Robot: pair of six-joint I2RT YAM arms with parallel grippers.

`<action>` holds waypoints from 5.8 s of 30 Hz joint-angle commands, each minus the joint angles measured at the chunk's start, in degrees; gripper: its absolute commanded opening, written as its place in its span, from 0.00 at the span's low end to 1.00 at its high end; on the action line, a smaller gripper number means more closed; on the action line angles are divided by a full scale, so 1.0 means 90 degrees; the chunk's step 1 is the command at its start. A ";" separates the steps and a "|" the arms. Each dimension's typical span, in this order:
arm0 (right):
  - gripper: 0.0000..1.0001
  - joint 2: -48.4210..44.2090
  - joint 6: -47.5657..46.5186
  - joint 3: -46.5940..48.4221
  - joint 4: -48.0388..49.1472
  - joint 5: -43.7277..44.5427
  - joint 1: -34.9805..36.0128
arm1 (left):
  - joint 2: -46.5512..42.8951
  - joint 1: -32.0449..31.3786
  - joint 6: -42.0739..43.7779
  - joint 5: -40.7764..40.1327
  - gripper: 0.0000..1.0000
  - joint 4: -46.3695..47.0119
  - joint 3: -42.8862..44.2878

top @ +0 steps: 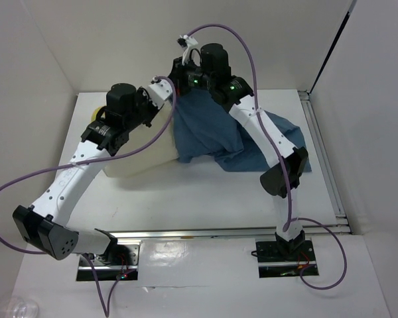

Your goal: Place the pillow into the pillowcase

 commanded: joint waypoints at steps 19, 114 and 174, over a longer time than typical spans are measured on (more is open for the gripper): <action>0.00 -0.0092 0.0725 -0.0004 0.0714 -0.1272 0.0305 | 0.0320 -0.0242 -0.1548 0.2598 0.00 0.0107 0.0553; 0.45 -0.2925 -0.2149 -0.5649 0.0046 0.0426 -0.1209 | 0.1354 0.0245 -0.1410 0.1581 0.00 -0.1747 0.1235; 0.00 -0.0990 -0.1807 -0.3619 0.0877 0.1612 -0.0662 | 0.2273 0.1564 -0.1986 0.3008 0.00 -0.2667 0.3698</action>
